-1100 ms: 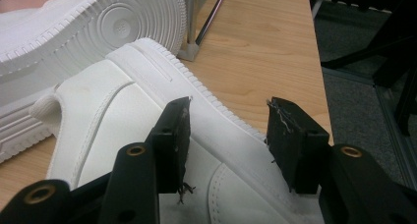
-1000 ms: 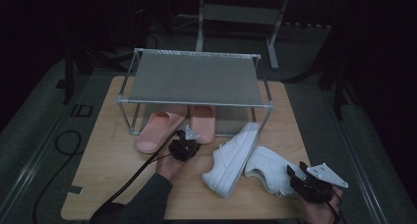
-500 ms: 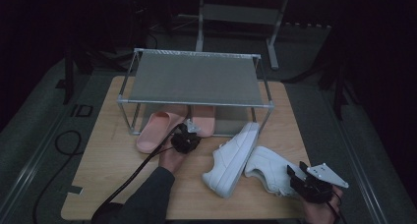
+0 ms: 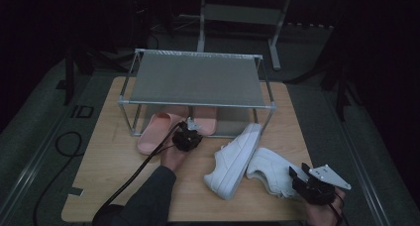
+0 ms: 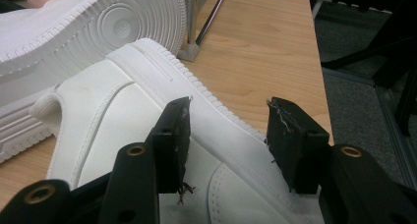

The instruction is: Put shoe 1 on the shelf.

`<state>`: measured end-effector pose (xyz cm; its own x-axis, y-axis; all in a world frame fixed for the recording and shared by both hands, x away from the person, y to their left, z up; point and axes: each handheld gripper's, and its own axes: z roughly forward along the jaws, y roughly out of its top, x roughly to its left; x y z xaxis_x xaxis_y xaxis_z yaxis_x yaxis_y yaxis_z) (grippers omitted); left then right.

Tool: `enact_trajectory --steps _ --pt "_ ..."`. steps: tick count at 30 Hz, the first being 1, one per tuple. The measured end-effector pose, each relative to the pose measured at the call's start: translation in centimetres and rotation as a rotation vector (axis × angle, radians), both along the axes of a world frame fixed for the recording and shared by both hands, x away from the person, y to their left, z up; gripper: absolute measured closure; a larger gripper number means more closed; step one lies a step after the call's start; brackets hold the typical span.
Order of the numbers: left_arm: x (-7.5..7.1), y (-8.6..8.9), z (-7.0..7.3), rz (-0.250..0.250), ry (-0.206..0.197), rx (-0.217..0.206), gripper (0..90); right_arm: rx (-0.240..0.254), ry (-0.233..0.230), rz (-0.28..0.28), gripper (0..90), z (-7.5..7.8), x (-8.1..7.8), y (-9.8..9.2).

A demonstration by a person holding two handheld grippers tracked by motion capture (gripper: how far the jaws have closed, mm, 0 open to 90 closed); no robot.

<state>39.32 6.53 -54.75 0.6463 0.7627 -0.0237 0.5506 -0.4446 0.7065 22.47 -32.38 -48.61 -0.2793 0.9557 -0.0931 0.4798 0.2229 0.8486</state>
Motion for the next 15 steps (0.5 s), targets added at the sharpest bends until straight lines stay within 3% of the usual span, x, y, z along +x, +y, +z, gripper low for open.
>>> enact_trajectory --steps 8,15 --pt "-1.6 0.5 1.9 -0.047 -0.027 0.025 83.8 0.001 0.0 0.002 50.9 0.0 0.0 0.0" --pt "-4.0 2.9 3.7 -0.045 -0.065 0.034 83.1 0.0 0.002 0.003 50.9 0.0 0.0 0.0"
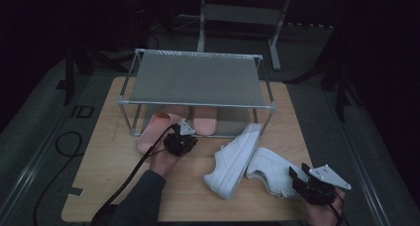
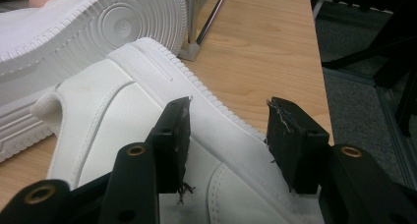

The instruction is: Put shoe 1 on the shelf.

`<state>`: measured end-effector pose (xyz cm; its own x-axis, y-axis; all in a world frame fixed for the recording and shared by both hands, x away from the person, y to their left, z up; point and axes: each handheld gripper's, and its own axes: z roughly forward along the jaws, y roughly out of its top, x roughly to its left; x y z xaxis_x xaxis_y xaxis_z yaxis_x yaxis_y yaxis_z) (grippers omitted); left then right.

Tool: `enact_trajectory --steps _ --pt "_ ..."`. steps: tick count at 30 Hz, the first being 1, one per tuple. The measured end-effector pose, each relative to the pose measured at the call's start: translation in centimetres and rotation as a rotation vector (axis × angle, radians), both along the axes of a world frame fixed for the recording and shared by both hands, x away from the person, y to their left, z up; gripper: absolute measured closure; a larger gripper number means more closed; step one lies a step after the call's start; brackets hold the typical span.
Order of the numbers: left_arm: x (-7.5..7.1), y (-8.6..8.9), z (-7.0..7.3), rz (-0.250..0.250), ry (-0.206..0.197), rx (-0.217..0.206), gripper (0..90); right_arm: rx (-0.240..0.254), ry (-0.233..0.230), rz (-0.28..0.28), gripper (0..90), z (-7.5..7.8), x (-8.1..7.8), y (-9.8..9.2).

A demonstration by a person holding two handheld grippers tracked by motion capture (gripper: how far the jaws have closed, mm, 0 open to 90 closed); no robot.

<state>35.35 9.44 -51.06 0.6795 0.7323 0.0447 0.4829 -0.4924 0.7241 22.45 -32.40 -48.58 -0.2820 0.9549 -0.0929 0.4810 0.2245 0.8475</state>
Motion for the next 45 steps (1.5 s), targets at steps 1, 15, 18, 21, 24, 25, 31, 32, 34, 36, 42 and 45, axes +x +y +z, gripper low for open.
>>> enact_trajectory --steps 1,15,18,21,24,25,31,32,34,36,42,45 --pt "-0.4 0.5 0.2 0.006 0.0 -0.006 83.1 0.0 0.0 0.0 50.9 0.0 0.0 0.0" --pt "-3.4 8.1 0.9 0.149 0.003 -0.011 83.7 0.0 0.001 -0.001 50.9 0.0 0.0 0.0" --pt "-4.4 9.7 0.8 0.188 0.012 -0.028 83.0 -0.001 0.001 -0.002 50.9 0.0 0.0 0.0" --pt "-4.8 10.4 0.6 0.206 0.016 -0.03 82.4 -0.001 0.001 -0.002 50.9 0.0 0.0 0.0" --pt "-5.7 11.8 0.2 0.24 0.023 -0.019 82.2 -0.001 0.001 -0.002 50.9 0.0 0.0 0.0" --pt "-5.7 11.8 0.2 0.24 0.023 -0.019 82.2 -0.001 0.002 -0.002 51.0 0.0 0.0 0.0" --pt "-6.5 13.9 -0.5 0.302 0.033 -0.004 82.4 -0.001 0.002 -0.003 50.9 0.0 0.0 0.0" --pt "-6.5 14.1 -0.7 0.31 0.036 -0.001 82.9 -0.002 0.002 -0.002 50.9 0.0 0.0 0.0" --pt "-6.5 14.4 -1.1 0.32 0.045 0.017 83.7 -0.002 0.002 -0.003 50.9 0.0 0.0 0.0" --pt "-6.6 14.7 -1.5 0.329 0.052 0.022 84.2 -0.003 0.003 -0.003 50.9 0.0 0.0 0.1" --pt "-6.2 14.9 -2.1 0.328 0.074 0.027 83.7 -0.003 0.003 -0.003 50.9 0.0 0.0 0.1" --pt "-6.1 14.6 -2.1 0.322 0.076 0.031 84.4 -0.003 0.003 -0.004 51.0 0.0 0.0 0.1"
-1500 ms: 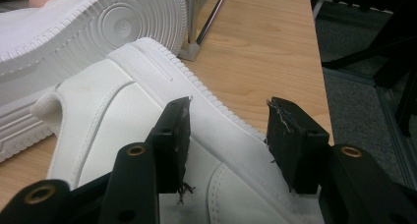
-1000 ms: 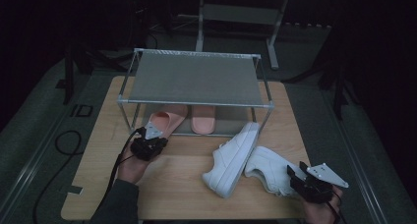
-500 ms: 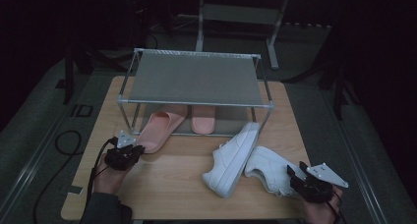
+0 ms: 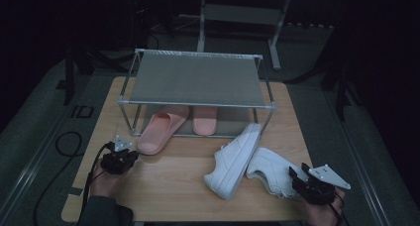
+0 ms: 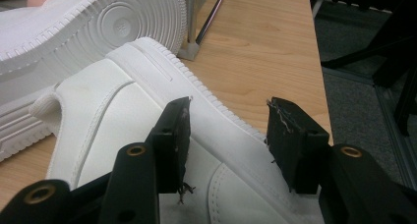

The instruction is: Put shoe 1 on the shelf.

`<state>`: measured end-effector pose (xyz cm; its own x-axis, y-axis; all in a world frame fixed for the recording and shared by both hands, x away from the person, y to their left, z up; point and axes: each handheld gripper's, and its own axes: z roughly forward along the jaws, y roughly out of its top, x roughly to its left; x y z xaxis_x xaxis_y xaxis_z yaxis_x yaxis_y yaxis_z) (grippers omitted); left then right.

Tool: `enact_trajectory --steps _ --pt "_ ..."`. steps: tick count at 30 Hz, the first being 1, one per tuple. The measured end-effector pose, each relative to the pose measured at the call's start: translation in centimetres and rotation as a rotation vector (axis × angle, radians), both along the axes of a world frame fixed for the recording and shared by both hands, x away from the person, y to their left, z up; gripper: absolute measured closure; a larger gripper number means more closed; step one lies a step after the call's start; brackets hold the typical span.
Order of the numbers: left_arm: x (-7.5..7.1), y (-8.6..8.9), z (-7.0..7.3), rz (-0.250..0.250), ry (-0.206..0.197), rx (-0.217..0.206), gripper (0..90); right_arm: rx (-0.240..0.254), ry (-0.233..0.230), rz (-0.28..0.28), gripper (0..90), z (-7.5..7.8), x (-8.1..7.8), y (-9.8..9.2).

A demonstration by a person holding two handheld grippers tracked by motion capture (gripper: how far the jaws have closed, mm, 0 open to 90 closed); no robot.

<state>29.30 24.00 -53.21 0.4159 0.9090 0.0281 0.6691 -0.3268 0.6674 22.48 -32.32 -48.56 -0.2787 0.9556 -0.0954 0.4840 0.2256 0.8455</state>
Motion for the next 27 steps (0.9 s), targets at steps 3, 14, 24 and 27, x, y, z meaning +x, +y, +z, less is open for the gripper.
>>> enact_trajectory --steps 3,14,24,27 --pt "0.2 -0.7 0.0 -0.024 0.003 0.003 84.3 -0.001 -0.001 0.0 50.9 0.0 0.0 0.0" --pt "2.4 -2.8 0.0 -0.052 0.014 0.007 83.1 -0.001 -0.001 0.001 50.9 0.0 0.0 0.0" --pt "4.2 -4.2 0.0 -0.074 0.02 0.006 82.6 -0.001 -0.001 0.001 50.9 0.0 0.0 0.0" --pt "4.9 -4.6 0.0 -0.08 0.022 0.009 82.5 -0.001 -0.001 0.001 50.9 0.0 0.0 0.0"
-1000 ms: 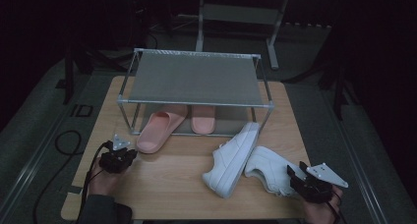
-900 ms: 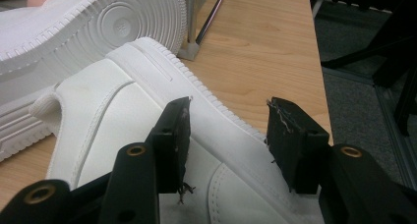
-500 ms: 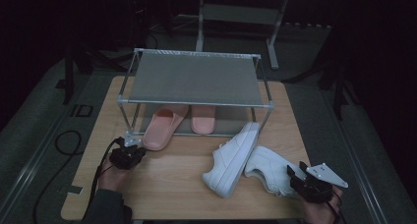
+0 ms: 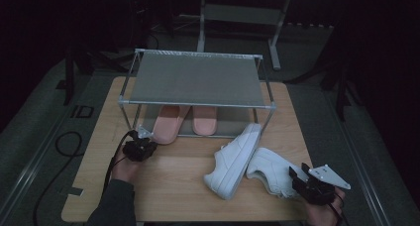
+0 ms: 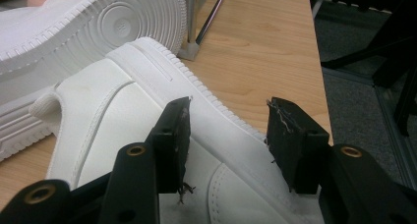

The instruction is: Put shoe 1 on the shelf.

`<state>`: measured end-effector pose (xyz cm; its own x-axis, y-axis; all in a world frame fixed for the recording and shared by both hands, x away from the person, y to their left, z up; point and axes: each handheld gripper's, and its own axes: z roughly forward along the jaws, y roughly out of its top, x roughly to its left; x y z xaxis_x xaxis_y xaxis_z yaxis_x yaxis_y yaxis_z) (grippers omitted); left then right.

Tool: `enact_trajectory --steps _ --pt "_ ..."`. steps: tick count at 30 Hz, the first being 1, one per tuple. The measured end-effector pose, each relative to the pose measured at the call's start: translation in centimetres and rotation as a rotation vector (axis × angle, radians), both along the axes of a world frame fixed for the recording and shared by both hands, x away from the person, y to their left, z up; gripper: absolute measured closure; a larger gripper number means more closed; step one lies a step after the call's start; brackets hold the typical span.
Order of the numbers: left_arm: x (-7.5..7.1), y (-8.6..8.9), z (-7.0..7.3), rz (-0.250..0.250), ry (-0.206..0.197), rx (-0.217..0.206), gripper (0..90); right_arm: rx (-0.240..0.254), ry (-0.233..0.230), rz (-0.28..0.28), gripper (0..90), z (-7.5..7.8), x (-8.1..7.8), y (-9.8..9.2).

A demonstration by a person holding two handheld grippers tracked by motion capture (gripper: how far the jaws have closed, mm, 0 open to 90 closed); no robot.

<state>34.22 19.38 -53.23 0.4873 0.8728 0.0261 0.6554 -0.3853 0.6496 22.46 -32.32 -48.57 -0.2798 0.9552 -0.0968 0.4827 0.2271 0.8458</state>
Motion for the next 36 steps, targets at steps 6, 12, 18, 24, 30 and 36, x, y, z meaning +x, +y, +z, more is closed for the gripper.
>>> enact_trajectory --steps 6,12,18,24,30,36 --pt "0.9 -1.4 0.0 -0.039 -0.003 0.014 82.5 0.001 -0.001 0.001 51.0 0.0 0.0 0.0" --pt "1.8 -2.8 0.0 -0.08 -0.008 0.028 82.5 0.0 -0.001 0.001 51.0 0.0 0.0 0.0" --pt "2.4 -3.8 -0.1 -0.109 -0.009 0.035 82.0 0.001 -0.002 0.002 51.0 0.0 0.0 0.0" --pt "3.2 -4.4 -0.1 -0.123 -0.003 0.041 82.1 0.0 -0.002 0.003 51.0 0.0 0.0 0.0" --pt "3.6 -5.0 -0.2 -0.137 0.0 0.038 82.1 0.001 -0.002 0.003 50.9 0.0 0.0 0.0" --pt "4.1 -5.3 -0.2 -0.138 0.006 0.033 82.2 0.001 -0.002 0.003 50.9 0.0 0.0 0.0"
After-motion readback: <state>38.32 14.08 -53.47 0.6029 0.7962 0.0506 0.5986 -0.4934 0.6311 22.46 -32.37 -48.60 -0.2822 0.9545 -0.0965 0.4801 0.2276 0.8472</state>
